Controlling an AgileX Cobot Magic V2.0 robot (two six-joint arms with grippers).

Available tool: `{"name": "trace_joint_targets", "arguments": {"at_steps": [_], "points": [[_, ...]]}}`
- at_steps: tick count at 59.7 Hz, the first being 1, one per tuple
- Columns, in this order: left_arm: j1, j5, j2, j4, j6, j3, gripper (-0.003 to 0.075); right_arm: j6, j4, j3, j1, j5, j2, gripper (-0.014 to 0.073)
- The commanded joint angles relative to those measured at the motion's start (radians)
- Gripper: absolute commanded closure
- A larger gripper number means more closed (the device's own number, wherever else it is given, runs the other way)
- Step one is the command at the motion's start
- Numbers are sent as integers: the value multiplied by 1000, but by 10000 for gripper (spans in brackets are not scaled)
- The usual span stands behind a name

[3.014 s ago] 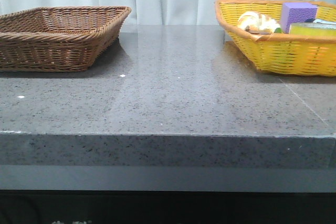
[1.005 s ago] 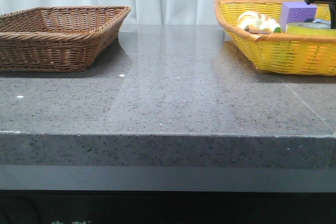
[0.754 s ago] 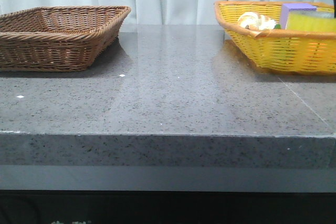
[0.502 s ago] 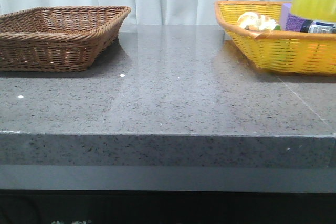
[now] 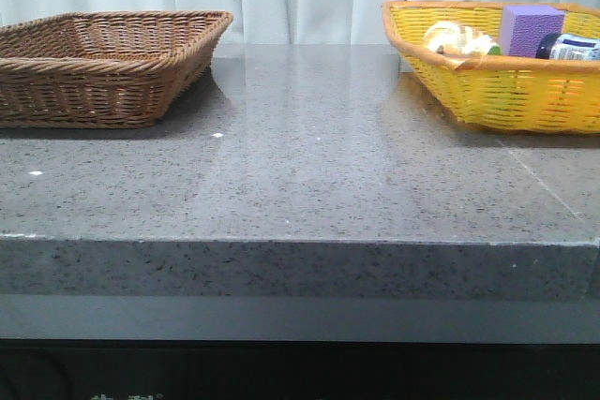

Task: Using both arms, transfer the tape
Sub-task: 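Grasp the tape roll rim with the right gripper and lift it out, then lower the tape roll onto the table between baskets, open right gripper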

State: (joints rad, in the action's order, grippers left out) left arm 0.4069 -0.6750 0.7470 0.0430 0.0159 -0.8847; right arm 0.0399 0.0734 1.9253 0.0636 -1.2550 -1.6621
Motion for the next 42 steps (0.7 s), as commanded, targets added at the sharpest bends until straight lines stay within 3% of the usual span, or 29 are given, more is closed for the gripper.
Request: {"name": "trace_joint_targets", "arguments": {"at_steps": [1, 42], "points": [[9, 76, 1, 10, -1, -35, 227, -18, 19, 37, -41, 15, 71, 412], [9, 76, 1, 10, -1, -35, 227, -69, 4, 37, -516, 76, -2, 412]]}}
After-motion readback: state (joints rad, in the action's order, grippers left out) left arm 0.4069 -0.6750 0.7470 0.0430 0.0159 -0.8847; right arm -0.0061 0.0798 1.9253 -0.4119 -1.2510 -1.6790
